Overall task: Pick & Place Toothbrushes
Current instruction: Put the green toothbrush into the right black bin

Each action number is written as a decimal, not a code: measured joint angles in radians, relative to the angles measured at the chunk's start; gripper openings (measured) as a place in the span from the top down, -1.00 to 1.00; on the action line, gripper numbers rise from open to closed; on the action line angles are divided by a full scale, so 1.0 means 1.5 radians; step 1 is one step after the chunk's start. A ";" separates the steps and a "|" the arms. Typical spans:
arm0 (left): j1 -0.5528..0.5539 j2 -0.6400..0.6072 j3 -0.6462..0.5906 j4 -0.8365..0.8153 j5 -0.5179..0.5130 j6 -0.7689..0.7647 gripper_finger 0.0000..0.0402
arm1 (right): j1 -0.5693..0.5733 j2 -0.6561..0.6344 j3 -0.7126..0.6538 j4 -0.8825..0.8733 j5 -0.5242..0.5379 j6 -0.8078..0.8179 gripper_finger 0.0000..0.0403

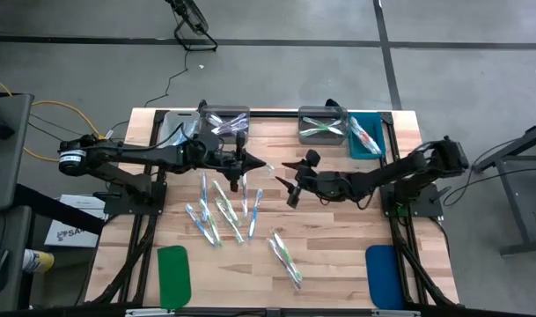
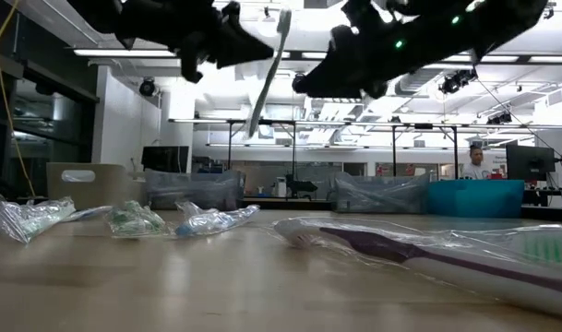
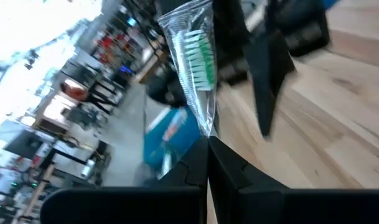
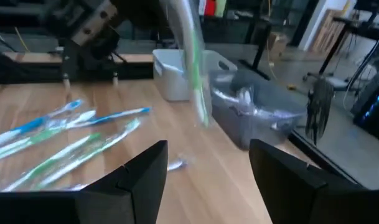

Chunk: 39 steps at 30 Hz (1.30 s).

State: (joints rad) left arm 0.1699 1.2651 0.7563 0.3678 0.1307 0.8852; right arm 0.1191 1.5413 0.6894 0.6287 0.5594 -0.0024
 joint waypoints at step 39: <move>0.000 0.000 0.000 0.043 0.002 -0.011 0.96 | -0.089 0.152 0.053 0.270 -0.148 -0.049 0.88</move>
State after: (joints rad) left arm 0.1699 1.2652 0.7563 0.4319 0.1339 0.8683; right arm -0.0148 1.7701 0.7692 1.0339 0.3379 -0.0755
